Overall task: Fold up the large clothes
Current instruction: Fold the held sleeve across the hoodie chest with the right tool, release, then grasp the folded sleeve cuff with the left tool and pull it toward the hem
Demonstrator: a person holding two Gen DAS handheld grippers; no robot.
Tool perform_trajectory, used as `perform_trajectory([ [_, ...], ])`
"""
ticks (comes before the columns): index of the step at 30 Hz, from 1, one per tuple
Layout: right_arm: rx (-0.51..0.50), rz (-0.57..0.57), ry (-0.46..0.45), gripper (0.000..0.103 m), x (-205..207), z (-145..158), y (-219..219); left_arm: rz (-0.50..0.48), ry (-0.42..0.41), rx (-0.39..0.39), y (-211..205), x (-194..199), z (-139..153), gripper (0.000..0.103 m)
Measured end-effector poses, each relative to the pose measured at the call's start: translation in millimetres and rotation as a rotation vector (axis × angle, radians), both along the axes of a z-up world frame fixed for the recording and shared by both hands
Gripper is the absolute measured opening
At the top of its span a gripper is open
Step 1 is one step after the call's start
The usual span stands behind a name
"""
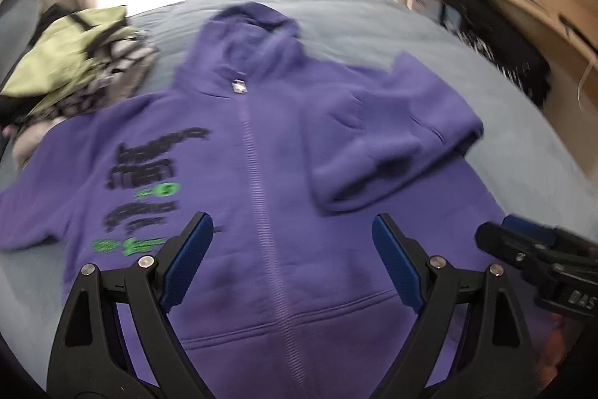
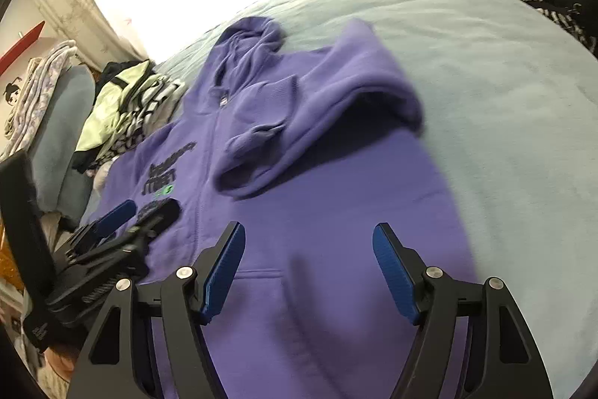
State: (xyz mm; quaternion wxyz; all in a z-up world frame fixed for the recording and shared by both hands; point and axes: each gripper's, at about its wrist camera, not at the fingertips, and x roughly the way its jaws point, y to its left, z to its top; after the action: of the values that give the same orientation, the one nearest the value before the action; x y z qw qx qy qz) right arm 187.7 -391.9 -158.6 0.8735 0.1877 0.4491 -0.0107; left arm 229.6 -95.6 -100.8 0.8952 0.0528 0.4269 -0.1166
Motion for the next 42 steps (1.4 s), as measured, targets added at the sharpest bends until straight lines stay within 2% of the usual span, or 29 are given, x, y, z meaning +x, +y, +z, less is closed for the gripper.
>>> perform_trajectory([
  [3,0.028,-0.01,-0.005,0.072,-11,-1,-15,-0.033,0.022,0.049,-28,14,-12,0.086],
  [8,0.015,-0.006,0.015,0.072,-19,-17,-21,-0.022,0.016,0.09,-49,40,-20,0.085],
  [9,0.022,-0.008,0.022,0.072,-21,-21,-24,-0.019,0.016,0.095,-51,44,-21,0.081],
  [10,0.026,-0.013,0.029,0.072,-23,-25,-27,-0.015,0.016,0.103,-54,49,-23,0.066],
  [11,0.03,-0.015,0.032,0.072,-23,-29,-27,-0.018,0.026,0.111,-56,55,-25,0.056],
  [13,0.033,-0.017,0.031,0.072,-27,-32,-31,-0.042,0.073,0.122,-61,69,-31,0.015],
  [15,0.027,-0.015,0.031,0.072,-29,-33,-34,-0.027,0.05,0.126,-63,75,-24,0.013],
  [16,0.022,-0.012,0.031,0.072,-33,-33,-37,-0.017,0.016,0.118,-61,75,-15,0.012],
  [19,0.002,-0.008,0.029,0.072,-30,-38,-29,0.054,-0.125,0.03,-37,73,28,0.012],
  [20,-0.003,-0.008,0.03,0.072,-30,-39,-30,0.108,-0.155,-0.016,-19,74,41,0.012],
  [22,-0.011,-0.009,0.034,0.072,-31,-40,-32,0.205,-0.164,-0.075,16,76,52,0.012],
  [24,-0.019,-0.008,0.037,0.072,-34,-40,-35,0.301,-0.136,-0.09,56,79,45,0.013],
  [25,-0.021,-0.008,0.039,0.072,-28,-43,-31,0.33,-0.102,-0.086,72,81,35,0.015],
  [26,-0.024,-0.006,0.041,0.072,-28,-43,-31,0.355,-0.031,-0.094,91,85,19,0.017],
  [29,-0.029,0.008,0.057,0.072,-22,-44,-29,0.394,0.151,-0.179,135,89,-22,0.031],
  [31,-0.023,0.033,0.074,0.072,-20,-38,-26,0.415,0.206,-0.234,157,87,-36,0.044],
  [34,-0.027,0.075,0.074,0.072,-1,-27,-6,0.416,0.234,-0.33,176,91,-43,0.049],
  [36,-0.035,0.087,0.059,0.082,13,-13,-3,0.386,0.231,-0.366,179,97,-41,0.053],
  [38,-0.044,0.072,0.03,0.085,35,4,-6,0.365,0.231,-0.36,175,104,-40,0.057],
  [42,-0.087,0.04,-0.008,0.085,92,19,-28,0.352,0.256,-0.308,170,127,-53,0.057],
])
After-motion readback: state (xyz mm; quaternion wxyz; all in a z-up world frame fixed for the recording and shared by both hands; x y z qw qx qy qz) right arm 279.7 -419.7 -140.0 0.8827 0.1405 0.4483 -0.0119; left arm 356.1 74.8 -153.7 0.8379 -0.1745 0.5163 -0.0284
